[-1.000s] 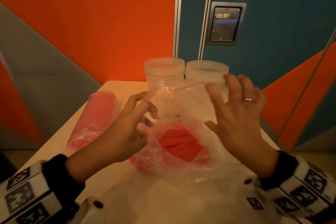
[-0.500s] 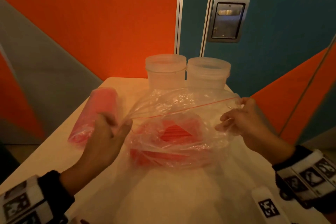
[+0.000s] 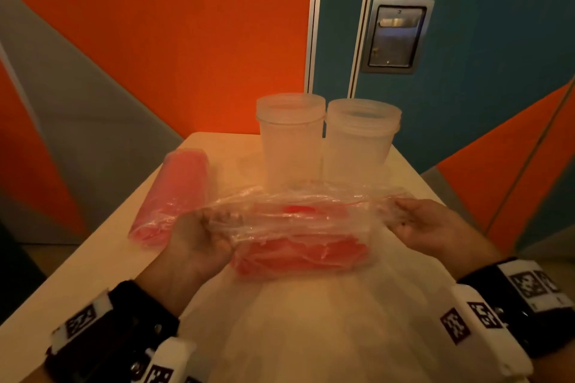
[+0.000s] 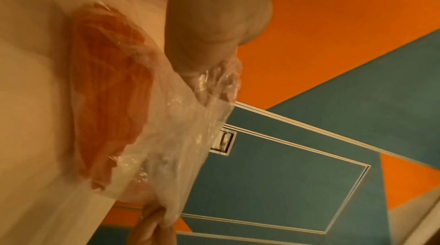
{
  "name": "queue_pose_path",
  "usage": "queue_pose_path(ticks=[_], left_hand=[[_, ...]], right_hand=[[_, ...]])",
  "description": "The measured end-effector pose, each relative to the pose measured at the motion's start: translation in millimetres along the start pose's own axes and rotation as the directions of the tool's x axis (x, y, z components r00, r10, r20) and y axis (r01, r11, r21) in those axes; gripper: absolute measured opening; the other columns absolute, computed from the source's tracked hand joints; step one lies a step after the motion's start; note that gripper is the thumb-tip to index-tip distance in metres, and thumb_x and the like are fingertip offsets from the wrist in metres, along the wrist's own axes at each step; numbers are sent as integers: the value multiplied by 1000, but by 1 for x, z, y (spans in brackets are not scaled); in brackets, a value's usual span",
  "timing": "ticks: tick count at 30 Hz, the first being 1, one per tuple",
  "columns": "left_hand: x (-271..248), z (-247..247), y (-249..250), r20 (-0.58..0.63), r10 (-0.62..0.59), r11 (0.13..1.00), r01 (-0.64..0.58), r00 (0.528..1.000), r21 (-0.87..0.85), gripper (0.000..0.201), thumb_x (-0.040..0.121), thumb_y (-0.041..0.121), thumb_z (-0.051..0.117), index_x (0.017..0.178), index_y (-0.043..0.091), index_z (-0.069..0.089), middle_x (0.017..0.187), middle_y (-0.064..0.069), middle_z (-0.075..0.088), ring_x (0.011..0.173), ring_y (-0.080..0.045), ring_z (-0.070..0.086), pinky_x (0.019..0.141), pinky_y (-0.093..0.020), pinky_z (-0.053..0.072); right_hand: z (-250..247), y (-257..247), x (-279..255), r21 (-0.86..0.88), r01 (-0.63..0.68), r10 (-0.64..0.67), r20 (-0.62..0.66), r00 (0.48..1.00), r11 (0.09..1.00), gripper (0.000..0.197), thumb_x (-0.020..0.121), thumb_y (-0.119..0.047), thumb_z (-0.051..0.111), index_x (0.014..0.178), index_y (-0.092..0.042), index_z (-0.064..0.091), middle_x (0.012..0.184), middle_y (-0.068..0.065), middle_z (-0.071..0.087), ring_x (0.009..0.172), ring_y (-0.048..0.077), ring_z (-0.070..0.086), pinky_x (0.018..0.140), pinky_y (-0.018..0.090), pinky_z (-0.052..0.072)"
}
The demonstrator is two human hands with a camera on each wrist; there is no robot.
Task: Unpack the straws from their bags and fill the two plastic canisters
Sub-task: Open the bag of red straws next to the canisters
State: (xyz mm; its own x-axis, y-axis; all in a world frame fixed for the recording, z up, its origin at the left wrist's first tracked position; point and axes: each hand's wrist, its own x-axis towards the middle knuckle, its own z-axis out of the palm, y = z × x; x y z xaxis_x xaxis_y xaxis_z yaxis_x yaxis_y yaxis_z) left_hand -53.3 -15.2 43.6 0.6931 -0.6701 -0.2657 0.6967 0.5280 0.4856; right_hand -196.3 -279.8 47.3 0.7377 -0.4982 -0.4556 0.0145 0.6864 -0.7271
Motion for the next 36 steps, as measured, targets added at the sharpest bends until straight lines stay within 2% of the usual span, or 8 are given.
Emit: queue_pose_path(ticks=[6,10,15,18,23,27,32,36], left_hand=[[14,-31,8,213,-188,971,149,959,188,33,29,0,72,48,11,47,37,3,38,29,-8,36,36,-12,30],[19,-40,21,308,-208,957,129,928,259,38,38,8,67,68,15,45,57,1,46,54,-13,40,64,-26,31],[21,-35,10,128,-146,941,98,981,325,50,44,30,91,62,19,46,48,6,38,40,-7,34,43,-16,33],[22,-33,8,-17,-194,917,188,981,353,50,80,56,55,47,18,45,37,5,34,30,-8,32,37,-12,29],[17,-34,12,93,-235,954,212,968,212,35,67,17,63,36,18,45,38,3,41,34,-10,38,46,-17,37],[5,-33,13,289,-141,977,86,947,194,51,81,28,24,95,6,68,101,-9,69,101,-21,63,96,-38,45],[18,-44,1,97,-131,989,124,987,75,41,51,41,83,71,9,66,40,6,45,39,-2,29,58,-4,19],[12,-41,2,-80,-94,885,120,992,450,80,63,67,69,113,5,64,95,-10,71,79,-23,69,65,-31,56]], right_hand=[[7,4,-18,64,-107,103,57,993,992,29,84,3,36,68,8,60,45,13,56,31,17,53,30,20,43],[1,8,-16,-13,-84,85,111,990,996,40,43,4,69,57,-16,38,40,-2,35,26,10,30,26,17,22],[11,12,-34,-232,-108,178,309,934,967,49,17,-6,89,62,-3,70,58,11,62,43,22,60,39,26,49],[20,19,-33,-349,-94,148,133,980,932,40,54,-44,81,54,-11,58,43,1,52,31,13,49,34,17,43],[6,20,-24,-197,-174,182,20,983,965,42,87,-35,46,68,-5,67,69,12,68,63,26,68,60,37,58],[-2,24,-23,6,-107,106,52,993,994,21,75,1,49,94,1,59,84,13,64,82,22,63,77,35,55],[4,43,-25,119,-8,-2,80,997,993,26,96,-4,34,80,-4,55,60,10,64,44,15,64,43,21,51],[5,43,-22,-61,-64,68,74,995,996,48,81,-46,52,77,-4,74,76,17,69,61,28,68,60,40,58]])
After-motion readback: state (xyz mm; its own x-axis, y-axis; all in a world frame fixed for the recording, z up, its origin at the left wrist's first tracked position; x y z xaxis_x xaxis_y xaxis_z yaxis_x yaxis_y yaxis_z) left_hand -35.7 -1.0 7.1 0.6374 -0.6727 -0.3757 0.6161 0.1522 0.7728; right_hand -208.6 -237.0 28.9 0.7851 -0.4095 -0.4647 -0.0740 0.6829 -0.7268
